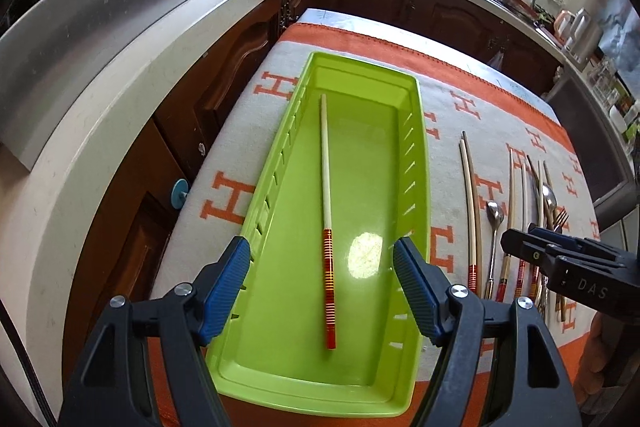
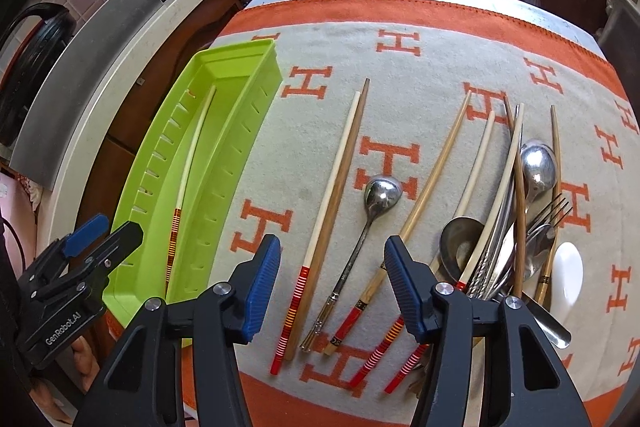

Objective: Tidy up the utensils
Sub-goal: 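Reach the right tool to a plain wooden chopstick and grasp it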

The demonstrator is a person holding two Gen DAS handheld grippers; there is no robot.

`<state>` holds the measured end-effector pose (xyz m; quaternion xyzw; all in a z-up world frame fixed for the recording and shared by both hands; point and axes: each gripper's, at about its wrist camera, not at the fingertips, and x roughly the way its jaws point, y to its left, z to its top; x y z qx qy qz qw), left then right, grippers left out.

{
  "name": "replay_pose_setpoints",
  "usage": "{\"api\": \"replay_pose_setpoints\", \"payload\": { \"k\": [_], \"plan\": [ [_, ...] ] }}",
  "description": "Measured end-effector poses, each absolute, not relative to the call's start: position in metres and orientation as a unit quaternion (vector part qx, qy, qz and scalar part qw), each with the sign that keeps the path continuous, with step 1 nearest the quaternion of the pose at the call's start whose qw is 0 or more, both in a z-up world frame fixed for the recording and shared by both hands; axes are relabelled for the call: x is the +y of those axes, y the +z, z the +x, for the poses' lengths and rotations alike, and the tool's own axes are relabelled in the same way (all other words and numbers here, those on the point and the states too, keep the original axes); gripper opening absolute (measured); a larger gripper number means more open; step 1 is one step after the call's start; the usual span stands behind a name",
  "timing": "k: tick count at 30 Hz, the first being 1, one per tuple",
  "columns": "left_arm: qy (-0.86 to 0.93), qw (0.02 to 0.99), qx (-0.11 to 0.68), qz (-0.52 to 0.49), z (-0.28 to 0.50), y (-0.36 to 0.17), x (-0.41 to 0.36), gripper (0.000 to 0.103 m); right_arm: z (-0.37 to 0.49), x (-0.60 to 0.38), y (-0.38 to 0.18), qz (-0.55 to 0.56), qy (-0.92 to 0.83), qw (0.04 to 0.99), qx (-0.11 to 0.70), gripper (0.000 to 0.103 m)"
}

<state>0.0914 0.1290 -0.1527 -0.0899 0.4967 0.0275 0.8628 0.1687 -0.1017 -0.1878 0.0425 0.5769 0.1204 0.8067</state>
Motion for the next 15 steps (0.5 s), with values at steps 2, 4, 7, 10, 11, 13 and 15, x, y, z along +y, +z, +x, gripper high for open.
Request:
{"api": "replay_pose_setpoints", "payload": {
  "k": [2, 4, 7, 10, 11, 13, 15],
  "plan": [
    [0.036, 0.863, 0.494, -0.100, 0.091, -0.153, 0.134, 0.072, 0.172, -0.103, -0.189, 0.052, 0.119, 0.802, 0.583, 0.056],
    [0.041, 0.862, 0.494, -0.105, 0.090, -0.153, 0.138, 0.072, 0.175, -0.106, -0.192, 0.070, 0.115, 0.797, 0.589, 0.056],
    [0.051, 0.863, 0.491, -0.104, 0.090, -0.152, 0.143, 0.072, 0.184, -0.115, -0.197, 0.096, 0.098, 0.788, 0.600, 0.056],
    [0.054, 0.860, 0.496, -0.106, 0.091, -0.153, 0.145, 0.072, 0.191, -0.122, -0.200, 0.121, 0.093, 0.779, 0.608, 0.056],
    [0.052, 0.858, 0.500, -0.109, 0.092, -0.154, 0.146, 0.072, 0.193, -0.123, -0.201, 0.126, 0.092, 0.777, 0.610, 0.055],
    [0.048, 0.854, 0.505, -0.118, 0.093, -0.156, 0.148, 0.072, 0.197, -0.124, -0.203, 0.128, 0.093, 0.775, 0.612, 0.049],
    [0.044, 0.852, 0.507, -0.123, 0.094, -0.157, 0.148, 0.072, 0.201, -0.123, -0.206, 0.134, 0.097, 0.768, 0.618, 0.043]
  ]
}}
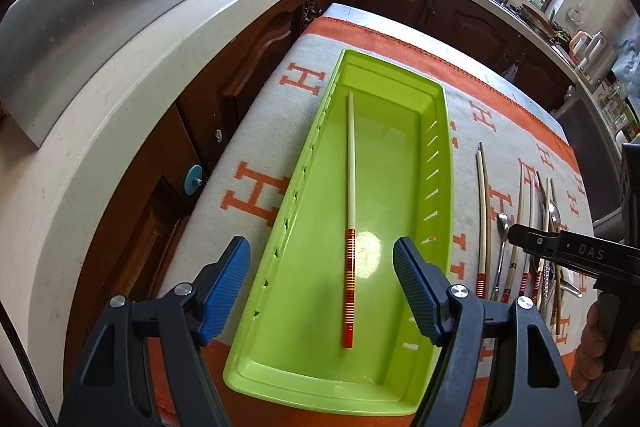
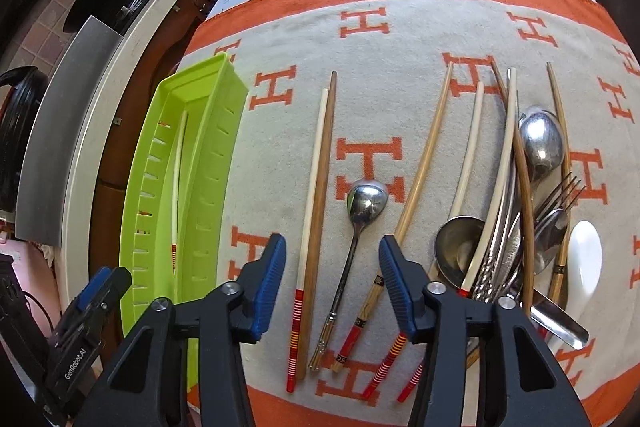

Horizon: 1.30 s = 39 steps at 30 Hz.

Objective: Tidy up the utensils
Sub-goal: 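Reach the right tool to a plain wooden chopstick and grasp it, then carry the wooden chopstick into the green tray and open the right tool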

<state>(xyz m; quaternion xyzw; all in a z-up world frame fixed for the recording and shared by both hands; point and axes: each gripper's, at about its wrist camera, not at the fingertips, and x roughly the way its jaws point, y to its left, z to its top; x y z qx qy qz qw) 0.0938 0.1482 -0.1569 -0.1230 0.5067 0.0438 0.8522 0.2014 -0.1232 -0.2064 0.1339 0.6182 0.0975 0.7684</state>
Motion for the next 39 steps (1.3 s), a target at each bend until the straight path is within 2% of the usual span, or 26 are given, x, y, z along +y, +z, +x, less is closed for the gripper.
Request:
{"api": "replay_pose_setpoints", "payload": {
  "k": [10, 15, 20, 32, 39],
  "plan": [
    [0.044, 0.854, 0.504, -0.124, 0.094, -0.155, 0.147, 0.072, 0.213, -0.109, -0.225, 0.125, 0.101, 0.755, 0.636, 0.024],
    [0.045, 0.851, 0.508, -0.125, 0.094, -0.157, 0.148, 0.072, 0.218, -0.102, -0.233, 0.112, 0.100, 0.750, 0.644, 0.021],
    [0.043, 0.848, 0.513, -0.123, 0.095, -0.160, 0.147, 0.072, 0.219, -0.091, -0.235, 0.077, 0.095, 0.764, 0.634, 0.012],
    [0.044, 0.846, 0.519, -0.117, 0.095, -0.162, 0.144, 0.072, 0.211, -0.046, -0.239, -0.051, 0.068, 0.793, 0.604, 0.011],
    [0.047, 0.846, 0.519, -0.115, 0.092, -0.159, 0.149, 0.072, 0.210, -0.073, -0.233, 0.036, 0.071, 0.784, 0.616, 0.006]
  ]
}}
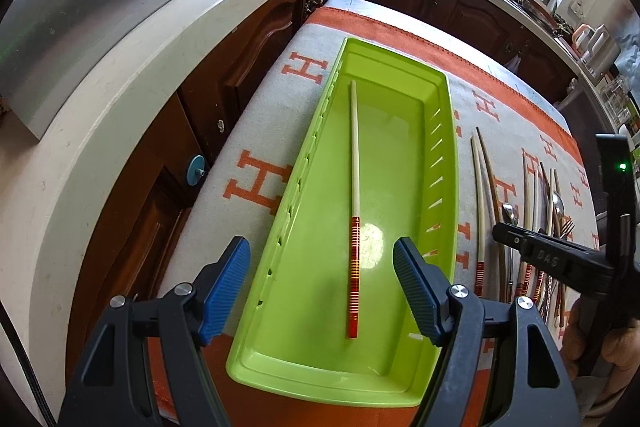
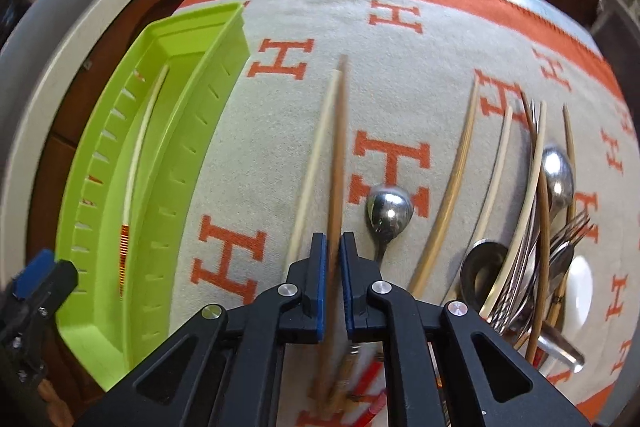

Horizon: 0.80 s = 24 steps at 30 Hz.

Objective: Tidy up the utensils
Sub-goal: 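Carry the wooden chopstick into the green tray and open the right tool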

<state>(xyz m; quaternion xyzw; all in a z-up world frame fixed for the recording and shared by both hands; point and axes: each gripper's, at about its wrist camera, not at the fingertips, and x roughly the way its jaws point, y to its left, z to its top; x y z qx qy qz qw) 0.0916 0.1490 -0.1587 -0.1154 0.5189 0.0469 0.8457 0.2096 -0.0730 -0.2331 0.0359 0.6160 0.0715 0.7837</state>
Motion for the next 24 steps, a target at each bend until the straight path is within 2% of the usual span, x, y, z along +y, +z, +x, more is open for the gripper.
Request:
{"api": "replay_pose_setpoints", "payload": {
  "k": [8, 19, 21, 24],
  "plan": [
    [0.061, 0.854, 0.505, -0.112, 0.089, -0.147, 0.160, 0.072, 0.199, -0.070, -0.190, 0.118, 0.140, 0.771, 0.610, 0.006],
    [0.089, 0.853, 0.501, -0.121, 0.083, -0.140, 0.182, 0.072, 0.205, 0.005, -0.152, 0.132, 0.206, 0.759, 0.603, 0.007],
    [0.089, 0.852, 0.502, -0.119, 0.082, -0.140, 0.182, 0.072, 0.207, 0.013, -0.155, 0.124, 0.204, 0.758, 0.607, 0.009],
    [0.090, 0.852, 0.502, -0.119, 0.080, -0.140, 0.183, 0.072, 0.205, 0.018, -0.156, 0.111, 0.203, 0.761, 0.607, 0.021]
  ]
}}
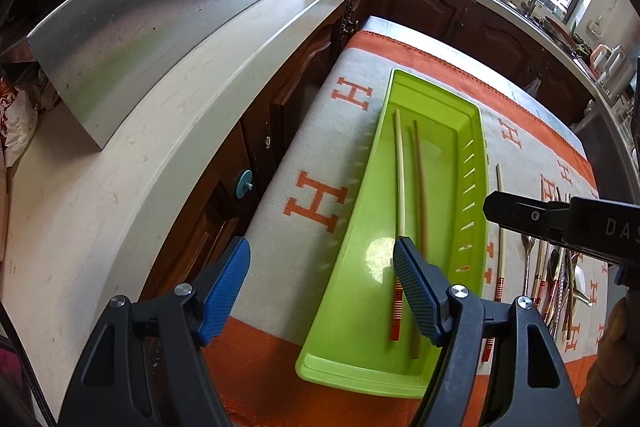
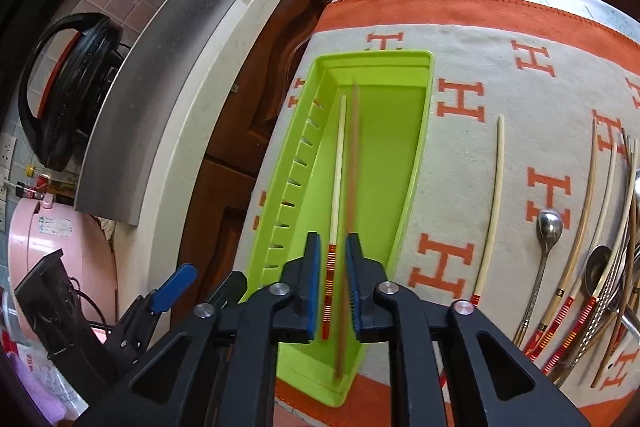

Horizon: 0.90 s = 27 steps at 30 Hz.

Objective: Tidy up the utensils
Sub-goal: 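Carry the wooden chopstick into the green tray and open the right tool, then reach the left tool to another red-banded chopstick and grasp it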

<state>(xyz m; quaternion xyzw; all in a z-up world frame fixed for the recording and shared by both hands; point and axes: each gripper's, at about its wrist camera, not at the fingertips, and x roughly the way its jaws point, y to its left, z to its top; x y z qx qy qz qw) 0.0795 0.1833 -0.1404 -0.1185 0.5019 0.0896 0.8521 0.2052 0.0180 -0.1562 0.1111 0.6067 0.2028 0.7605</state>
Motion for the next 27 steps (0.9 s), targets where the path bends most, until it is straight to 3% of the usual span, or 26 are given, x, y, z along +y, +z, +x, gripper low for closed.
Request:
{"api": "replay_pose_setpoints", "payload": {
  "k": [27],
  "plan": [
    [0.001, 0.842, 0.535, -0.074, 0.082, -0.141, 0.106, 0.072, 0.131, -0.104, -0.130, 0.047, 0.133, 0.826, 0.546, 0.024]
  ]
}}
